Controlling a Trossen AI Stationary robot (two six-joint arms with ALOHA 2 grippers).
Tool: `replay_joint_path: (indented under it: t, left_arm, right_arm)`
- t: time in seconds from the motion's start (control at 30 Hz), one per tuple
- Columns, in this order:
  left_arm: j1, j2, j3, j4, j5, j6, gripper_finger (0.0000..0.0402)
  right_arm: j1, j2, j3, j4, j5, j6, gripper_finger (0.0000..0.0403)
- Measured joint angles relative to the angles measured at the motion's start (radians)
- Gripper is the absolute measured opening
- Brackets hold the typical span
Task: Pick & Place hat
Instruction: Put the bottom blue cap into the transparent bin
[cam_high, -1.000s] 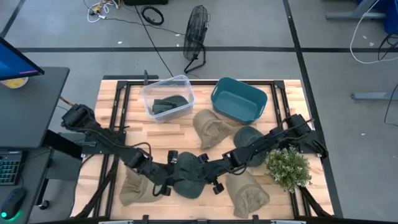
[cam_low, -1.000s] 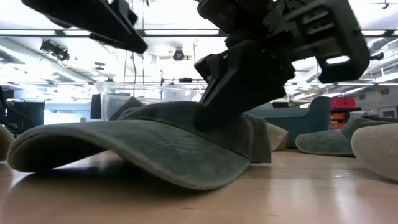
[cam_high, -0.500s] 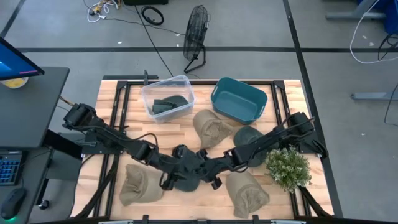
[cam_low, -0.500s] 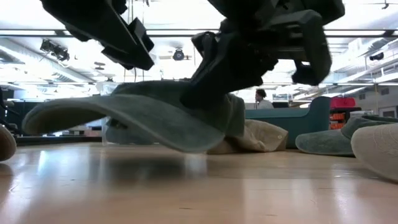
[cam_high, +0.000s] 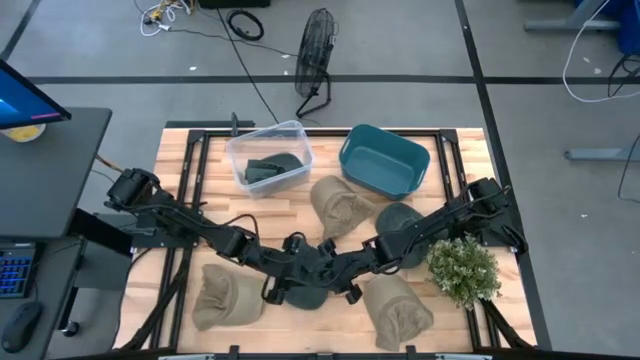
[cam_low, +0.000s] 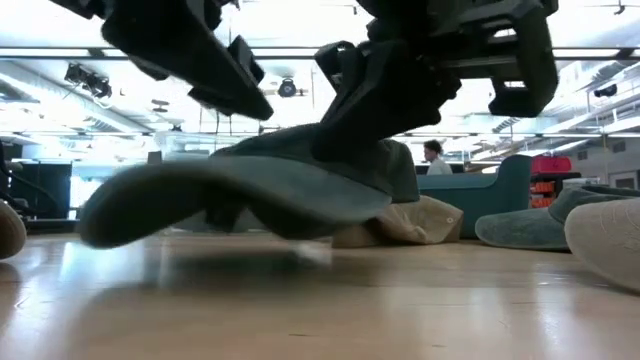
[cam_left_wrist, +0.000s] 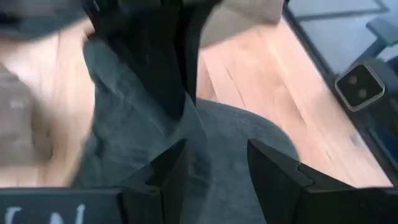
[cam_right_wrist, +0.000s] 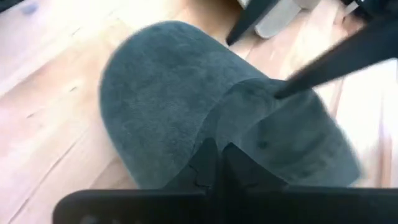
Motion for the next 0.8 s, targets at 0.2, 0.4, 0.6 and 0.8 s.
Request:
replay_joint_path:
  t: [0.2, 0.4, 0.6, 0.8]
  left_arm:
    - [0.033, 0.0, 0.0, -0.009, -0.019, 0.031, 0.017]
    - [0.047, 0.019, 0.001, -0.032, 0.068, -0.02, 0.017]
    - [0.04, 0.024, 0.0, -0.012, 0.068, -0.008, 0.017]
    - [0.052, 0.017, -0.001, -0.005, 0.081, -0.12, 0.017]
  right_arm:
    - [0.004, 0.0, 0.001, 0.054, -0.033, -0.04, 0.0006]
    - [0.005, 0.0, 0.0, 0.108, -0.006, -0.112, 0.0006]
    - [0.004, 0.001, 0.001, 0.058, 0.0, -0.066, 0.0006]
    - [0.004, 0.001, 0.001, 0.007, 0.009, -0.039, 0.0006]
